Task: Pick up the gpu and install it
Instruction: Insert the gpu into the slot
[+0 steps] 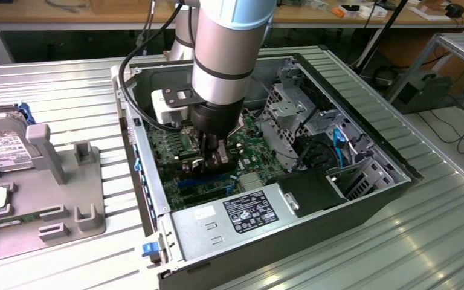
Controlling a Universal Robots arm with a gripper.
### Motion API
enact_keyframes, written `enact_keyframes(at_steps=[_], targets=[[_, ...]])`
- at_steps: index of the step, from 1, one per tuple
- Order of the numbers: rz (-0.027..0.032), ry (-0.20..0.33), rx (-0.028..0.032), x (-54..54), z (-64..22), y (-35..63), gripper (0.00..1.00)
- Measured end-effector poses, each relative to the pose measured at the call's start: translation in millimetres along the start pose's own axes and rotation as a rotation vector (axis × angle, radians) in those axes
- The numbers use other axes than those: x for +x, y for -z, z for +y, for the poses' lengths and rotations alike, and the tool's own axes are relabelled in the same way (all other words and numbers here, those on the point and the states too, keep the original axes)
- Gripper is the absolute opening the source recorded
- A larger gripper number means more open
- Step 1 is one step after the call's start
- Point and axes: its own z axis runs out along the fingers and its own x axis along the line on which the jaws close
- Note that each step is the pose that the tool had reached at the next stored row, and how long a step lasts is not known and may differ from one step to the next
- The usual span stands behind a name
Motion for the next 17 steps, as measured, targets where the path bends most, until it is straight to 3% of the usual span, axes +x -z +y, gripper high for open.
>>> enact_keyframes(at_steps=[17], targets=[[0.0001,0.0,-0.0001,-0.7,-0.1,-3.4,0.27]])
